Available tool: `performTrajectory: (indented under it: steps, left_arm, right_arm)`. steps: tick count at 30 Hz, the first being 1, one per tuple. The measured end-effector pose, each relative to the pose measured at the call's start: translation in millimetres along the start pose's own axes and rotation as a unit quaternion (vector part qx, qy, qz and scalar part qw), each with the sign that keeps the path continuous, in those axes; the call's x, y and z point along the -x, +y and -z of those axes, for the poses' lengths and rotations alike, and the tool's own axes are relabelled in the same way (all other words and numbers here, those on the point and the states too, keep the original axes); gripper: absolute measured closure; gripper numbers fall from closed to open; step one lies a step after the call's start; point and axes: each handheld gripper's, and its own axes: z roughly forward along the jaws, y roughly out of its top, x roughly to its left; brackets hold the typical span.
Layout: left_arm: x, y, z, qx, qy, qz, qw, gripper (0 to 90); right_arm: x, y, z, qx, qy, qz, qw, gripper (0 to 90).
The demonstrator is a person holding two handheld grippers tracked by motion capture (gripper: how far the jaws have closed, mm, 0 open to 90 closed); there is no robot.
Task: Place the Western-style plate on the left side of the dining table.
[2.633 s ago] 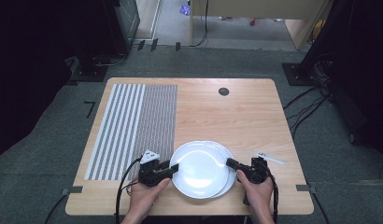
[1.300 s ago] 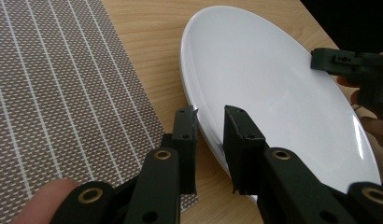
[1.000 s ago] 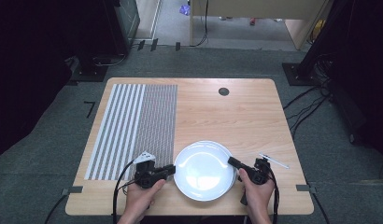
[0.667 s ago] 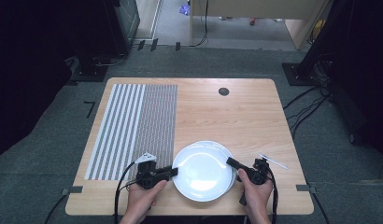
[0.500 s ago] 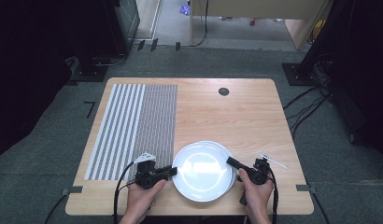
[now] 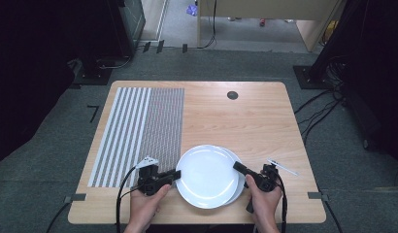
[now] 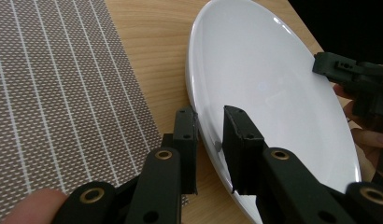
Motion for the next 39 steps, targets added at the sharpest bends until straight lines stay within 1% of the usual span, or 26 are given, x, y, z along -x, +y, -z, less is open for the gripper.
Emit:
performTrajectory:
  steps: [6,11,14,19,20,24,26,27,28,29,31,39]
  left_arm:
    - [-4.6,5.7,6.5,0.001,-0.004,0.004,1.0,76.7]
    - [-9.4,11.5,14.9,0.011,0.002,0.007,0.9999,76.7]
    - [-13.5,15.3,21.4,0.02,0.007,0.013,0.9997,76.7]
    - [-21.0,22.2,33.2,0.036,0.012,0.018,0.9991,76.9]
    - [-22.2,23.0,34.7,0.037,0.012,0.019,0.9991,76.8]
    - [-30.5,27.9,42.1,0.041,0.012,0.029,0.9987,76.9]
    - [-34.9,30.9,46.8,0.042,0.013,0.03,0.9986,77.0]
    - [-37.5,32.5,49.9,0.045,0.015,0.031,0.9984,77.2]
    - [-38.8,33.4,51.5,0.047,0.016,0.032,0.9982,77.2]
    - [-40.8,34.7,53.9,0.048,0.018,0.033,0.9982,77.4]
    - [-45.6,37.2,58.8,0.052,0.024,0.035,0.9978,77.4]
    - [-60.3,42.9,68.9,0.06,0.036,0.045,0.9965,77.4]
  right_arm:
    - [-9.6,3.9,-4.6,-0.001,-0.001,0.005,1.0,88.1]
    - [-19.3,7.5,-11.9,0.0,0.003,0.01,0.9999,88.1]
    - [-28.3,10.5,-19.0,-0.003,0.007,0.012,0.9999,88.1]
    - [-42.6,17.1,-30.3,-0.005,0.013,0.024,0.9996,88.2]
    - [-45.8,18.9,-33.7,-0.005,0.013,0.028,0.9995,88.2]
    - [-54.6,22.8,-43.5,-0.009,0.017,0.032,0.9993,88.3]
    - [-59.4,23.7,-49.6,-0.013,0.02,0.032,0.9992,88.3]
    - [-63.9,24.1,-55.1,-0.016,0.023,0.033,0.9991,88.3]
    - [-63.9,24.1,-55.1,-0.016,0.023,0.033,0.9991,88.3]
    - [-67.8,24.4,-60.3,-0.018,0.026,0.035,0.9989,88.3]
    - [-70.3,24.6,-63.2,-0.019,0.027,0.035,0.9989,88.3]
    - [-87.5,28.3,-84.6,-0.029,0.028,0.048,0.998,88.2]
